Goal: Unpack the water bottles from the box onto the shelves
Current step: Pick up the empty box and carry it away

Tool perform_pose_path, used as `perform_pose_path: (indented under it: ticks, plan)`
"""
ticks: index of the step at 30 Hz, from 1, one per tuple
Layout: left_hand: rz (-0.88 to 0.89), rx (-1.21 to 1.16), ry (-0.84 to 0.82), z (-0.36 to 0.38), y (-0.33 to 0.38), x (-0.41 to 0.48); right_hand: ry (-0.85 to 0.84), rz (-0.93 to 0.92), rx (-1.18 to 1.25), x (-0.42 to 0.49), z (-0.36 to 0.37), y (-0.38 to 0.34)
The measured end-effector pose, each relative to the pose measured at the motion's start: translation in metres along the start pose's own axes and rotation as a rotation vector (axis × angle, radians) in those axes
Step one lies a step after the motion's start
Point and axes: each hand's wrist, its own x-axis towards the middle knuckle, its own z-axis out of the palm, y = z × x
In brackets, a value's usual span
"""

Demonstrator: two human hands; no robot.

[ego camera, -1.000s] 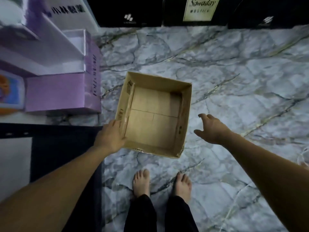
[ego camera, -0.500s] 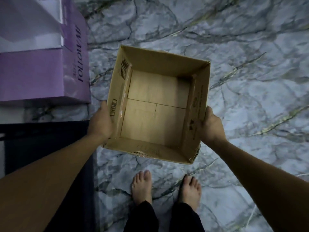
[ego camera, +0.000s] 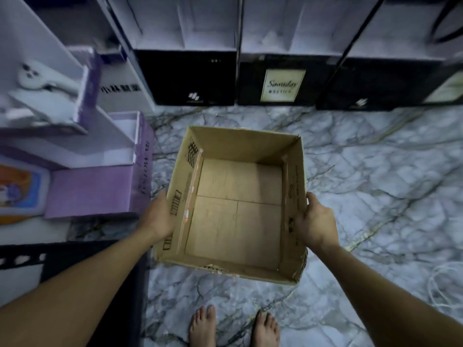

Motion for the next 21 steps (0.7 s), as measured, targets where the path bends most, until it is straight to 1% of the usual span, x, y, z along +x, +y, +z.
perform_pose_path:
  ticks: [3, 5, 9, 13, 16, 18, 21]
  plan:
    - [0.082, -0.03, 0.07, -0.068, 0.043, -0.031, 0.058, -0.043, 0.027, -0.024, -0.081, -0.04]
    - [0.152, -0.028, 0.155, -0.117, 0.074, -0.057, 0.116, -0.074, 0.035, -0.04, -0.138, -0.07]
    - [0.269, -0.029, 0.317, -0.213, 0.134, -0.117, 0.228, -0.075, 0.023, -0.078, -0.243, -0.127]
    - [0.33, -0.01, 0.391, -0.295, 0.178, -0.175, 0.348, -0.097, 0.013, -0.125, -0.332, -0.178]
    - [0.359, -0.046, 0.416, -0.344, 0.204, -0.217, 0.432, -0.137, 0.005, -0.162, -0.387, -0.207]
    - [0.37, -0.057, 0.411, -0.367, 0.212, -0.243, 0.476, -0.142, -0.008, -0.184, -0.414, -0.218]
    - [0.393, -0.022, 0.407, -0.39, 0.219, -0.269, 0.497, -0.157, -0.032, -0.211, -0.445, -0.228]
